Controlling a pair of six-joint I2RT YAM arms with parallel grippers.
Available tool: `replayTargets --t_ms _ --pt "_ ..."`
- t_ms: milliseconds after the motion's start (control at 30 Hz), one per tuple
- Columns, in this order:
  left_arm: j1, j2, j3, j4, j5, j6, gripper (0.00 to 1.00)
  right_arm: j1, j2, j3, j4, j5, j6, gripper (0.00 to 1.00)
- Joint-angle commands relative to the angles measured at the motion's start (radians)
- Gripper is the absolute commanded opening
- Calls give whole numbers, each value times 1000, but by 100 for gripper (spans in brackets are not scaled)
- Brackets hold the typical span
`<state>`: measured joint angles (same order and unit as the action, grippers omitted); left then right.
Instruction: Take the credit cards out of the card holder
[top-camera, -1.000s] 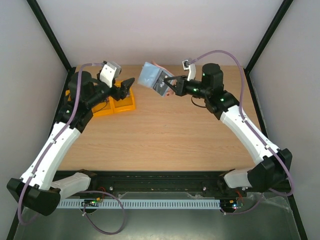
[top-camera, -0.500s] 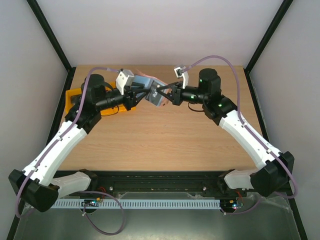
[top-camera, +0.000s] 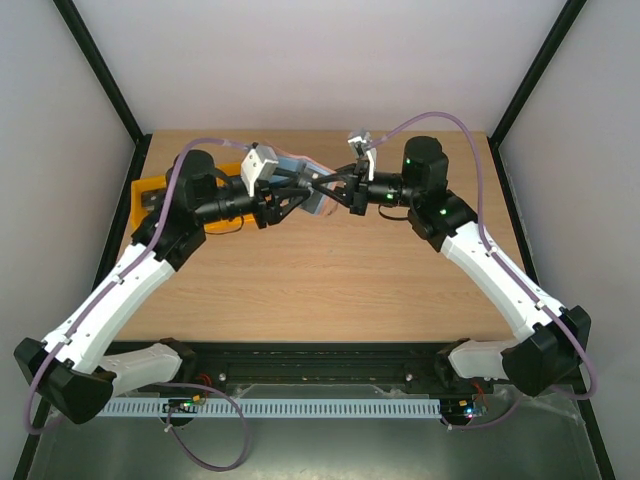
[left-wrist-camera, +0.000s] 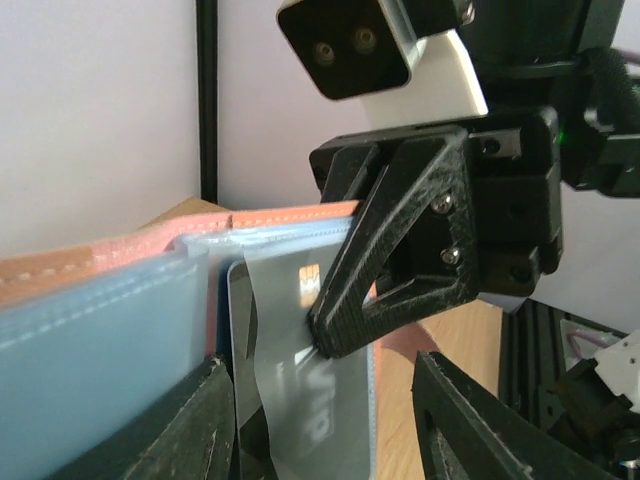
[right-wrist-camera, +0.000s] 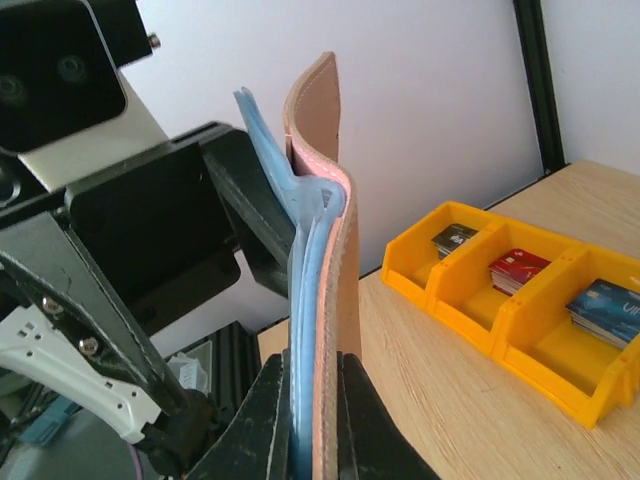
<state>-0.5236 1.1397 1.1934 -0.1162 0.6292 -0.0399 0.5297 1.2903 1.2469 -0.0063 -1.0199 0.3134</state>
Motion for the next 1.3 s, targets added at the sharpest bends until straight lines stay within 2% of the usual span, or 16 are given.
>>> replayTargets --t_ms 0,67,133,233,333,467,500,667,800,867,967,1133,1200,1267 --pt "31 19 32 11 10 -7 53 41 -40 0 83 -246 -78 2" --pt "68 21 29 59 96 -72 50 41 -40 10 47 -244 -115 2" --pt "40 30 37 33 157 2 41 45 -34 15 77 -216 -97 2" --pt "-74 29 56 -78 125 156 32 62 -10 26 149 -184 -62 2" --pt "-78 35 67 -80 116 133 18 71 -2 41 132 -164 -97 2" --pt "-73 37 97 -137 167 184 3 72 -7 37 135 -160 -104 2" --pt "-73 35 98 -149 176 189 2 72 -5 40 136 -159 -102 2" --pt "-58 28 92 -159 226 170 2 70 -5 44 156 -153 -86 2" --pt "-17 61 114 -222 319 164 12 71 -8 60 165 -151 -89 1" --pt "-11 82 134 -284 323 187 13 71 -5 82 167 -154 -87 2" --pt "-3 72 139 -343 265 262 19 72 -11 106 180 -150 -73 2" --pt "-27 27 121 -317 232 338 29 89 -11 122 181 -86 -75 2" --pt "-61 34 128 -314 182 353 28 108 -3 129 187 -50 -81 2" --pt "-91 47 128 -310 121 355 24 118 0 129 217 -25 -67 1"
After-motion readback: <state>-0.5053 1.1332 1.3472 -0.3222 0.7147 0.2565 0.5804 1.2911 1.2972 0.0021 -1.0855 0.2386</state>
